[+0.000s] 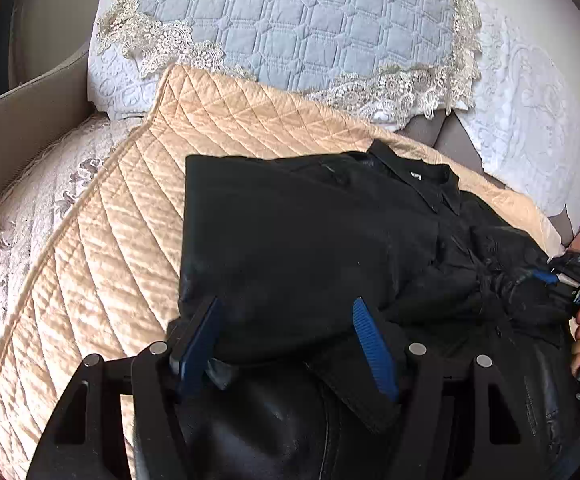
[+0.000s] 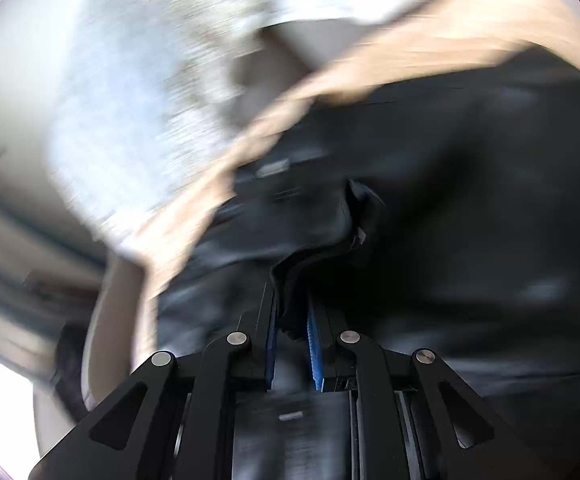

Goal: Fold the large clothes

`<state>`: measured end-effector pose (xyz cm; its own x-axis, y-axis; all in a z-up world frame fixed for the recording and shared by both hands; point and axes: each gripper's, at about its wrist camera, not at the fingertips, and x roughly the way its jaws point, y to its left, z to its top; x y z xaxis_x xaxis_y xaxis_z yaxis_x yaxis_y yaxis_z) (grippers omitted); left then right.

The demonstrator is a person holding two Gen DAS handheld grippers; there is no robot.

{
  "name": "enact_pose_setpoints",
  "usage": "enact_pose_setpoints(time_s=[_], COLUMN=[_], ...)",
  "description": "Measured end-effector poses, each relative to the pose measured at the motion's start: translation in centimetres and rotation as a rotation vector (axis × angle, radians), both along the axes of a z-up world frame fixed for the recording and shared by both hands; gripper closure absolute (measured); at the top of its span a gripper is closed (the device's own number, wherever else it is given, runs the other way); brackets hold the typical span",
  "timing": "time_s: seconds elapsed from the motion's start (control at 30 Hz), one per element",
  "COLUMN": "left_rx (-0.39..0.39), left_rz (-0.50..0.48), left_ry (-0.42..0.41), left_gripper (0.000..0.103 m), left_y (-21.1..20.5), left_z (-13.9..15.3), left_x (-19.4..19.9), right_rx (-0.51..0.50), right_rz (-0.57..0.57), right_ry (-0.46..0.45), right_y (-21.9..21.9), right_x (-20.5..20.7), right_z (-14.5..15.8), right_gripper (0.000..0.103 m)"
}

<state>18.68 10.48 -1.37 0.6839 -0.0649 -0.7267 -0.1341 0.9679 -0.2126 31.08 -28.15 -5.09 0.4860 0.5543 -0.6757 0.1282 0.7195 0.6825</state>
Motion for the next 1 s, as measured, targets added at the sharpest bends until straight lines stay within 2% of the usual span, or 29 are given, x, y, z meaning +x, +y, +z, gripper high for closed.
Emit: enact_pose_setpoints(time_s=[0.03,0.13,0.23,0.37,0.4,0.5,0.57,0.67,0.77,0.8,0.87,0.93,0.97,1.0], left_rx=[0.0,0.001,0.012,0.017,0.015,0.021,0.054,0.042,0.049,0.061,0.073,0.046,0.028,0.028], left_rz=[0.003,0.015,0.024,0.024,0.024,0.033,0.033,0.024,0.03,0.031,0.055,0.067,0.069,0.069], left_ry=[-0.002,-0.006,-0.011,0.004,0.018,0.092,0.1,0.082,0.047,0.048,0.087,0.119,0.112,0.108], left_gripper=[0.033,0.033,0.033,0.033,0.033,0.033,0.033,0.033,0.032,0.032,0.032,0.03,0.03,0.031], left_y=[0.2,0.9,1.5,1.9,1.9,1.8,1.4,1.3,1.7,1.9,2.5,3.3,3.5,3.5], left_z=[0.1,0.5,0.8,0.0,-0.6,-3.0,-3.2,-2.0,-1.0,-1.1,-2.3,-3.8,-4.0,-3.8], left_x=[0.1,0.2,0.2,1.1,1.6,3.1,3.4,3.0,2.3,2.2,2.5,3.0,3.0,2.9], right_rx=[0.035,0.03,0.006,-0.136,-0.151,-0.228,-0.236,-0.232,-0.312,-0.34,-0.392,-0.414,-0.39,-0.372], right_rz=[0.082,0.158,0.078,0.01,0.024,0.16,0.172,0.128,0.034,-0.009,-0.117,-0.182,-0.196,-0.202], right_ry=[-0.03,-0.109,-0.125,-0.025,0.013,0.185,0.131,0.049,-0.013,-0.018,0.015,0.097,0.133,0.129], right_y=[1.7,3.2,1.2,-0.2,-0.1,1.3,0.9,-1.6,-5.6,-7.3,-11.4,-14.6,-15.9,-16.4], right_x=[0.1,-0.5,-1.0,-0.6,-0.2,-0.8,-2.0,-4.0,-5.9,-6.7,-7.7,-8.3,-8.7,-8.9], right_z=[0.9,2.8,2.7,-0.4,-1.7,-6.0,-4.8,-1.8,0.8,1.3,1.0,-1.0,-2.1,-2.3], right_gripper=[0.086,0.082,0.082,0.082,0.082,0.082,0.081,0.08,0.069,0.069,0.069,0.069,0.078,0.081])
